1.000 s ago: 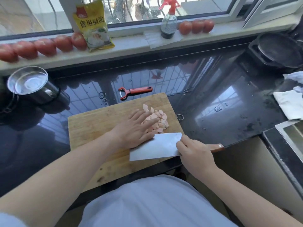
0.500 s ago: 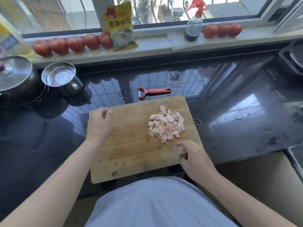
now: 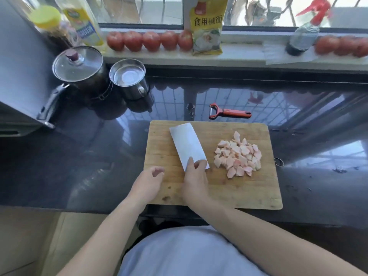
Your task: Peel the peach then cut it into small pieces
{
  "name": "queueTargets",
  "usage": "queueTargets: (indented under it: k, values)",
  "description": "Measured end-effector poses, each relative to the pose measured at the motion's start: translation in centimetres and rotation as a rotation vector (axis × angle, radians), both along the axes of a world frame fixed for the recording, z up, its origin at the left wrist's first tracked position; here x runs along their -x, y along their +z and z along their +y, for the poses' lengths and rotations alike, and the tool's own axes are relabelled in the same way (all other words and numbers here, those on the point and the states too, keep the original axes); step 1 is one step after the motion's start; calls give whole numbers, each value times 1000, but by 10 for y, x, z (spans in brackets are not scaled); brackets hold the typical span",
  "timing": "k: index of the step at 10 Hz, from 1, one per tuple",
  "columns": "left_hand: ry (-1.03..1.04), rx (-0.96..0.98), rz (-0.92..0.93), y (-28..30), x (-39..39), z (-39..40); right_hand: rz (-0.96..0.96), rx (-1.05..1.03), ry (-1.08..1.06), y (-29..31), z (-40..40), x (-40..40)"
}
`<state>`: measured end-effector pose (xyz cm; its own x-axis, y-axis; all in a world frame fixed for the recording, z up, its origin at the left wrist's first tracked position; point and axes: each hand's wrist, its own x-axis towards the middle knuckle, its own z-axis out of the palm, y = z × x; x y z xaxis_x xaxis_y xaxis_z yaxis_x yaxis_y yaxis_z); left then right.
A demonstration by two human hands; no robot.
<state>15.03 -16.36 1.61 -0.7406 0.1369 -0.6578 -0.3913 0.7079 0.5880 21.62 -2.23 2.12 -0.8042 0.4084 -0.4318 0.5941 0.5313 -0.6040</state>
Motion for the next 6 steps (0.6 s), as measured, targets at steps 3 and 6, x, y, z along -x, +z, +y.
queueTargets:
  k: [3,6]
  values:
    - [-52,-4,13,5,13,12,-280,-198,285,20,-13,39]
    - [-62,13,223,28,23,27,-238,264,94,35,44,32]
